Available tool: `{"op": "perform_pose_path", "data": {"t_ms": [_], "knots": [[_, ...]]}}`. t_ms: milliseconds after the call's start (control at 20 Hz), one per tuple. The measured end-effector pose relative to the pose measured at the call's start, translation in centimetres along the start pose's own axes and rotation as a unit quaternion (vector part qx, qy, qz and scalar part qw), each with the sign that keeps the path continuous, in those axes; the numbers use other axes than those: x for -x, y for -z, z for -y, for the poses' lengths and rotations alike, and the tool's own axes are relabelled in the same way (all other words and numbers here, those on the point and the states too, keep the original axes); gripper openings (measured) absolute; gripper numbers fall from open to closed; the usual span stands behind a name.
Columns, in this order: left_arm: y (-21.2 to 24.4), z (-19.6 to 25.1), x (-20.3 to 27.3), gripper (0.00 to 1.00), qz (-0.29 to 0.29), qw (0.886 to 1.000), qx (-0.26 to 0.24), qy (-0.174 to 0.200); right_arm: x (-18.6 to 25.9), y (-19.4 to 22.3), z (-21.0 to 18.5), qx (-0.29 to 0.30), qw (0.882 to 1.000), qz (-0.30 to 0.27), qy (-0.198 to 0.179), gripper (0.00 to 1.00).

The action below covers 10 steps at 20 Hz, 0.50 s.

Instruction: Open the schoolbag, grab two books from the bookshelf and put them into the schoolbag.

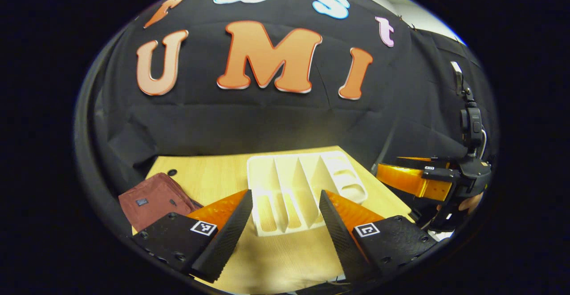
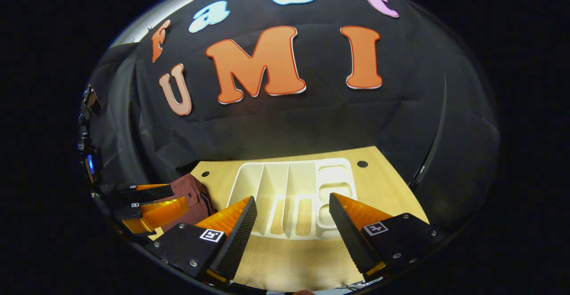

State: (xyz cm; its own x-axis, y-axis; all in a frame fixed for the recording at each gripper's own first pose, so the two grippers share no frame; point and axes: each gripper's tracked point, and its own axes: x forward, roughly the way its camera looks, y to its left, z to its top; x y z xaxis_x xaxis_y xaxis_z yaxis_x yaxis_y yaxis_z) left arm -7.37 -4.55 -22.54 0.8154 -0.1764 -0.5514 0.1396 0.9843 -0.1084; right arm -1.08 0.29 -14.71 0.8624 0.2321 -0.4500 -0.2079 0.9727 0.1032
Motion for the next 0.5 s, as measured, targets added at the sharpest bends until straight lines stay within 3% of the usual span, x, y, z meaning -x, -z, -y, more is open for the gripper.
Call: {"op": "perform_pose_path", "data": {"t_ms": [200, 500], "knots": [[-1.1, -0.9, 1.3, 0.96, 0.048, 0.997, -0.044, -0.048, 1.6, -2.4, -0.1, 0.044, 0.997, 0.058, 0.000, 0.97], [-3.8, -0.2, 2.3, 0.97, 0.115, 0.989, -0.083, -0.035, 3.4, -3.5, -1.7, 0.036, 0.994, 0.100, 0.015, 0.97]]}}
